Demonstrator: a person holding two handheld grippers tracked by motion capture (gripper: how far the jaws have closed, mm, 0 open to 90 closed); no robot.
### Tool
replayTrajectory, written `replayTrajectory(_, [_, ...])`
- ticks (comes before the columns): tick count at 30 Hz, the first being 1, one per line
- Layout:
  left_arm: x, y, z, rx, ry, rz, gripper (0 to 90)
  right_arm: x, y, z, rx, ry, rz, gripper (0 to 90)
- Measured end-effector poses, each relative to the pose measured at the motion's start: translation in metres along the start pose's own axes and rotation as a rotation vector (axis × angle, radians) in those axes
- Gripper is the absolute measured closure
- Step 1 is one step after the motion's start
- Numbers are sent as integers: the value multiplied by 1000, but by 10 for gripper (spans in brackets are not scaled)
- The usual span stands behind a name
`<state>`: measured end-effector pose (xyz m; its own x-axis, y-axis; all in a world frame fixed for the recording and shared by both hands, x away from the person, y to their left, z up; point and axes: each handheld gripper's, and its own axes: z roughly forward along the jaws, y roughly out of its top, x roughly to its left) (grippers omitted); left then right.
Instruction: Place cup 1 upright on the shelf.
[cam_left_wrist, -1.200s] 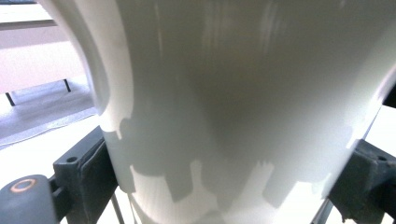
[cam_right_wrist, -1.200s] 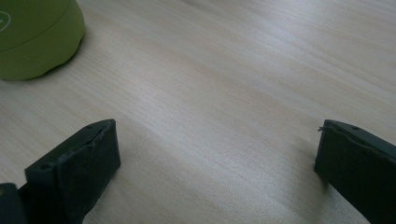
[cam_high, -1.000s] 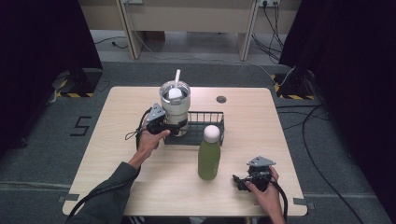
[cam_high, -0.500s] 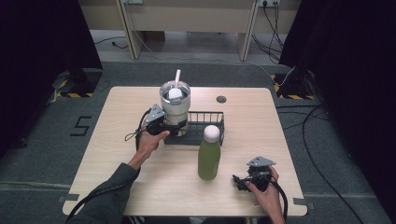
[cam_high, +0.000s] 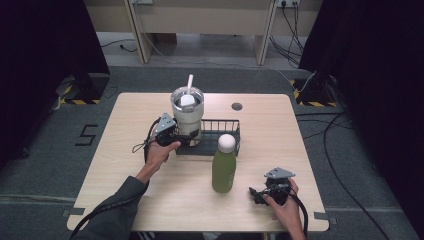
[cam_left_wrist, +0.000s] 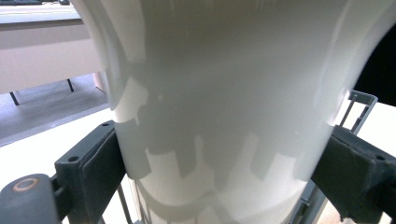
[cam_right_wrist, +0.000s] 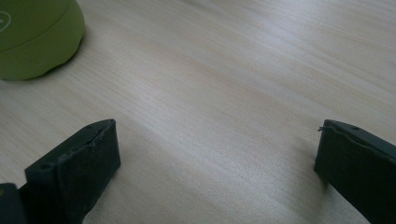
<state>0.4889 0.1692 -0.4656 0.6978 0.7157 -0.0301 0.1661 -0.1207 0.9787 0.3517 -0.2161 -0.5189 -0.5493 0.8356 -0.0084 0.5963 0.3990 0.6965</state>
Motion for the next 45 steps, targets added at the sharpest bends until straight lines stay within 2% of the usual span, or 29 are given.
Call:
replayTrajectory(17, [1,-3,-12,15,-6,-2,115,0,0,0,-3,0,0,4])
replayTrajectory(19, [1,-3,-15,14,-7,2,131,0,0,0,-3,0,0,4])
replayTrajectory(24, [1,0,-24,5,-19,-19,146,0,0,0,-3,0,3,4])
replayTrajectory(38, [-8,-2,-47,25,-53,-27,146,0,0,0,-2,1,6,4])
replayTrajectory(42, [-10,-2,-55,17,-59,-40,146,0,0,0,-1,1,5,4])
replayTrajectory(45, [-12,-3,-61,10,-57,-32,146,0,0,0,-2,1,6,3])
